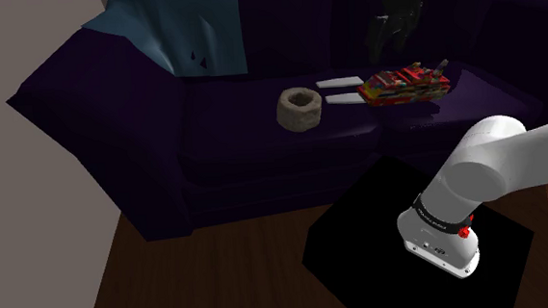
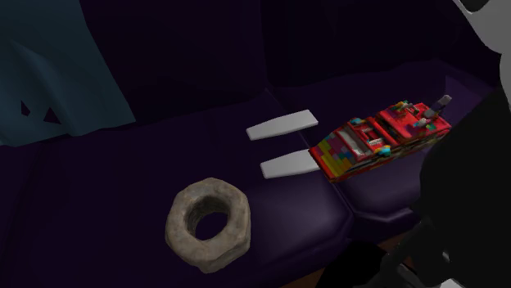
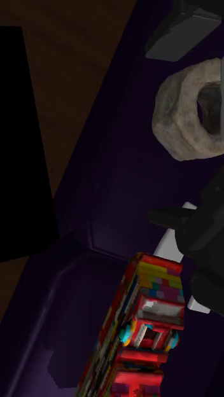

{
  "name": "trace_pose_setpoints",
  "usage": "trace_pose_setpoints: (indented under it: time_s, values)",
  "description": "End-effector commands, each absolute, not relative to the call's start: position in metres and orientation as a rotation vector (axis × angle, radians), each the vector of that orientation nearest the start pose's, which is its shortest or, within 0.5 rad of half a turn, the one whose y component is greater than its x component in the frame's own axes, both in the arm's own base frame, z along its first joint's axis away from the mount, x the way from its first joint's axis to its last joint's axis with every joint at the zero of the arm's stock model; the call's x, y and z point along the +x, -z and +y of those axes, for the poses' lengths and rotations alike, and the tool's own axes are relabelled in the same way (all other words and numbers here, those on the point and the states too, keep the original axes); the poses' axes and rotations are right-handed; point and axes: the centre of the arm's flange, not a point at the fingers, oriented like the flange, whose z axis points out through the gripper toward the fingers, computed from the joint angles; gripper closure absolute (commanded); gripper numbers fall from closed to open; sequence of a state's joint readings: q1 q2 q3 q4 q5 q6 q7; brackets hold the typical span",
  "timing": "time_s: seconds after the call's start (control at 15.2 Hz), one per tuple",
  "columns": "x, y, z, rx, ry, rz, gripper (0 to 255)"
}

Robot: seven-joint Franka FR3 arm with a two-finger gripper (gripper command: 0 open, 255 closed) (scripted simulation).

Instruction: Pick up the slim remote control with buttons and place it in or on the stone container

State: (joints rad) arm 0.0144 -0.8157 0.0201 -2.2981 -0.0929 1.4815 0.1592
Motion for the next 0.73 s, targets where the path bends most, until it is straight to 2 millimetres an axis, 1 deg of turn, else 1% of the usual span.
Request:
trace_pose_setpoints:
  time_s: [0.0, 0.33, 0.66]
  values:
    - [0.290, -0.619, 0.002, -3.240, 0.015, 0.226, 0]
    - [0.304, -0.591, -0.058, -3.232, 0.007, -0.015, 0]
    - [0.328, -0.561, -0.115, -3.206, 0.000, -0.253, 0]
